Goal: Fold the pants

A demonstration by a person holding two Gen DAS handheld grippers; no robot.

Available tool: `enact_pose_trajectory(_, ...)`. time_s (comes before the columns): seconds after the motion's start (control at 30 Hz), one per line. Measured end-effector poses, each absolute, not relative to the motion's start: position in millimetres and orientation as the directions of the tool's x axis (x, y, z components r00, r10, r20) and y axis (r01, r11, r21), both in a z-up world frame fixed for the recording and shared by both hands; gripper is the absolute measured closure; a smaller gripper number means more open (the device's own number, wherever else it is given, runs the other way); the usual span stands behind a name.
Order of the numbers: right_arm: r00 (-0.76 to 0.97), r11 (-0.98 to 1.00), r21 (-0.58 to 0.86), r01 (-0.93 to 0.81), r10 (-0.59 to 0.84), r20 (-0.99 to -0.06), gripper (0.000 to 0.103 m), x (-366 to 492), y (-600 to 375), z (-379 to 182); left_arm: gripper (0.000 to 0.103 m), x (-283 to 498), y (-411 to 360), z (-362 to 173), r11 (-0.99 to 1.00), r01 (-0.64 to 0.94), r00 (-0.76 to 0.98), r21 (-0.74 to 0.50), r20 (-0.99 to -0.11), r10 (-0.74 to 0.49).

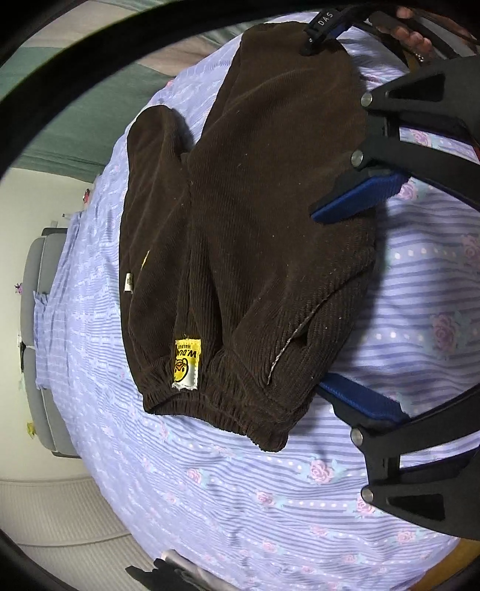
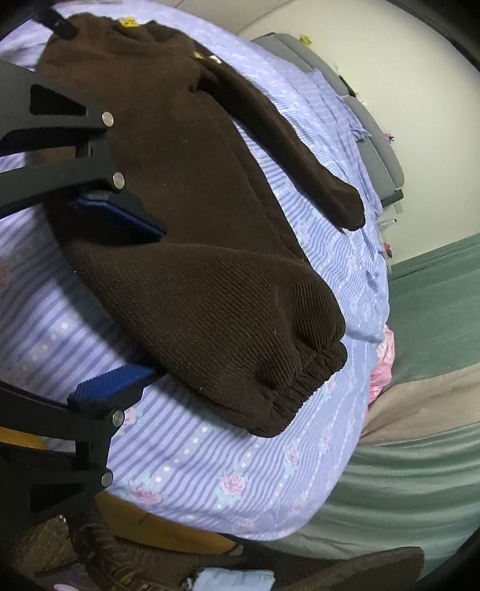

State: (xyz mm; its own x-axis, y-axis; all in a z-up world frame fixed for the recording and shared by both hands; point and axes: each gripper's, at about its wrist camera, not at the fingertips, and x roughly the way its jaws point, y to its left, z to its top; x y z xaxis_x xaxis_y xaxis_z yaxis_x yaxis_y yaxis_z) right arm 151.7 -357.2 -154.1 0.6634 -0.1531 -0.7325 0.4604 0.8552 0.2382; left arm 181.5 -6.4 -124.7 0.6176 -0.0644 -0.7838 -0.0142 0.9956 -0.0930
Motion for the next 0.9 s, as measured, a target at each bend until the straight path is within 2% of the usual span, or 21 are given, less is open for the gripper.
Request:
enact_pose_trajectory(0.03,0.665,0.855,0.245,0.458,-0.146,-0.733,0.044,152.3,-356.8,-153.2,0.03,182.6,-5.5,-124.3,0.995,-0.021,0.613,-0.093,-0.788,-0.061)
enact_pose_trajectory(0.1,0.662,0.858,0.252,0.448,-0.129,-0.738,0.056,153.8,-356.0,-151.7,0.04,184.5,-4.6,-123.7,0.995,-0.02,0.605,-0.098,-0.794,-0.066)
enact_pose_trajectory(0.23,0.664,0.861,0.265,0.433,-0.107,-0.74,0.069,151.6,-354.9,-141.7,0.056,187.6,-4.9,-121.1,0.997,-0.021,0.607,-0.071,-0.793,-0.043)
enact_pose_trajectory(0.27,0.671,0.863,0.271,0.427,-0.101,-0.734,0.072,149.6,-354.5,-136.3,0.067,187.8,-5.0,-120.5,0.998,-0.025,0.609,-0.055,-0.792,-0.029)
enact_pose_trajectory(0.3,0.678,0.863,0.275,0.423,-0.1,-0.728,0.076,148.6,-354.7,-132.5,0.069,188.1,-5.8,-119.2,0.999,-0.028,0.612,-0.04,-0.791,-0.015)
enact_pose_trajectory(0.47,0.719,0.88,0.277,0.385,-0.097,-0.689,0.082,138.2,-348.0,-105.3,0.077,184.7,-2.1,-117.1,0.998,-0.019,0.617,-0.065,-0.786,-0.04)
enact_pose_trajectory(0.6,0.751,0.901,0.254,0.351,-0.11,-0.651,0.083,128.8,-338.2,-83.9,0.081,177.2,10.2,-112.8,0.992,-0.029,0.619,-0.119,-0.781,-0.076)
enact_pose_trajectory(0.9,0.838,0.927,0.244,0.285,-0.118,-0.533,0.084,136.5,-325.9,-24.4,0.084,173.9,23.6,-65.6,0.985,-0.045,0.694,-0.166,-0.714,-0.089)
